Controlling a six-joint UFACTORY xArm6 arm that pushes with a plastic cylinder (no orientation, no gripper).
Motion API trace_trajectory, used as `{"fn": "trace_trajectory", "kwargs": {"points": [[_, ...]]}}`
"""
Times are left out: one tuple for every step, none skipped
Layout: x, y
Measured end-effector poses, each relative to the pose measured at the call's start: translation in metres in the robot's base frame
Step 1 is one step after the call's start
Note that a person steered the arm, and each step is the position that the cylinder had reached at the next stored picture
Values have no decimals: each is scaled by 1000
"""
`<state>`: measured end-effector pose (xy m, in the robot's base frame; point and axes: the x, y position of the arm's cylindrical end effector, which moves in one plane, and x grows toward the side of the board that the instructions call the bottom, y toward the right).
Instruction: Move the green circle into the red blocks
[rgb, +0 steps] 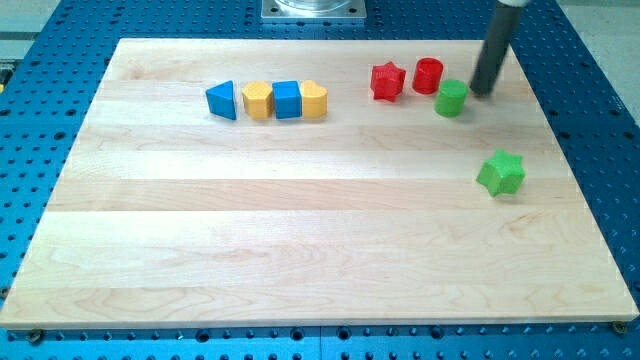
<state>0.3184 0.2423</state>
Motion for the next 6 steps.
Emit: {"fn": "trace_trajectory", "kwargs": {"points": [[26,-13],[14,-72],[37,-83],[3,-33],[-5,-45],[-19,-79]]}}
